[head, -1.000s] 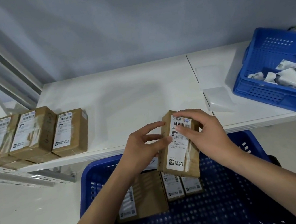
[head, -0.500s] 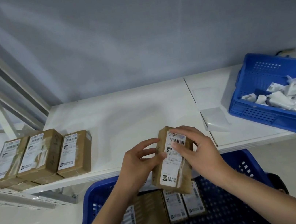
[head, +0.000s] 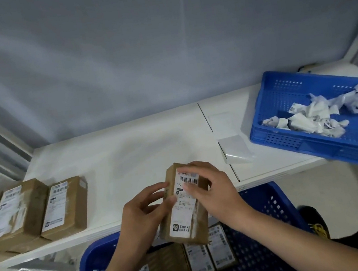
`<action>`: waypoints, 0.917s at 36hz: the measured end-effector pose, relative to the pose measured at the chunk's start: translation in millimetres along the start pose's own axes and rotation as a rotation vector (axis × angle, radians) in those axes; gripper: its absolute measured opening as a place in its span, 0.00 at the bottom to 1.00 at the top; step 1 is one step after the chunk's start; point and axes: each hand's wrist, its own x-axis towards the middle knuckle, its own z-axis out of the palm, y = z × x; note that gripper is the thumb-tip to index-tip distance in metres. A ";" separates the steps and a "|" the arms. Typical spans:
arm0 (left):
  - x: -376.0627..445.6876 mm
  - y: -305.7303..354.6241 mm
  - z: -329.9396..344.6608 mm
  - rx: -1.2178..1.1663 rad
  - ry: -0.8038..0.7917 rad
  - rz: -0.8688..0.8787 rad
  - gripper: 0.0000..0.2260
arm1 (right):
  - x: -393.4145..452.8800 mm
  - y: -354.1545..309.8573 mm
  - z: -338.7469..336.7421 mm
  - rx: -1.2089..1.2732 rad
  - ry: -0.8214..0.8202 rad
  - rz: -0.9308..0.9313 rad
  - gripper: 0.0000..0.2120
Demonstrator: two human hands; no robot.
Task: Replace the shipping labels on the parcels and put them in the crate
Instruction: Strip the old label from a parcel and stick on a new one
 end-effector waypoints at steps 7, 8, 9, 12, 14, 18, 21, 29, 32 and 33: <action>3.0 -0.5 -2.4 -0.001 -0.009 -0.002 0.15 | 1.9 1.6 0.7 0.017 -0.002 0.011 0.17; 2.8 -1.3 -2.0 0.000 -0.010 -0.007 0.15 | 1.9 2.2 0.8 0.017 -0.002 0.012 0.17; 2.3 -2.0 -1.8 0.002 -0.012 -0.009 0.16 | 1.6 3.0 1.2 0.016 -0.002 0.012 0.16; 0.8 -4.2 -1.0 0.009 -0.014 -0.014 0.19 | 0.6 5.4 2.3 0.013 -0.001 0.018 0.17; 0.3 -6.7 -2.0 0.010 -0.009 -0.019 0.17 | 0.4 7.7 3.5 0.000 -0.009 0.020 0.17; 1.7 -9.0 -2.4 0.028 -0.017 -0.014 0.15 | 0.2 9.5 2.1 -0.085 -0.025 -0.009 0.16; 2.6 -10.4 -3.0 0.038 -0.018 -0.014 0.15 | -0.1 10.0 2.6 -0.078 -0.022 -0.009 0.16; 8.2 -14.0 -5.1 0.136 -0.022 -0.002 0.17 | 1.1 9.6 3.9 -0.050 0.005 0.000 0.17; 8.1 -14.2 -4.6 0.140 -0.020 -0.011 0.16 | 0.6 10.7 4.3 -0.083 -0.001 -0.004 0.17; 7.9 -14.0 -4.7 0.147 -0.021 -0.012 0.16 | 0.6 11.6 4.3 -0.092 -0.006 -0.003 0.17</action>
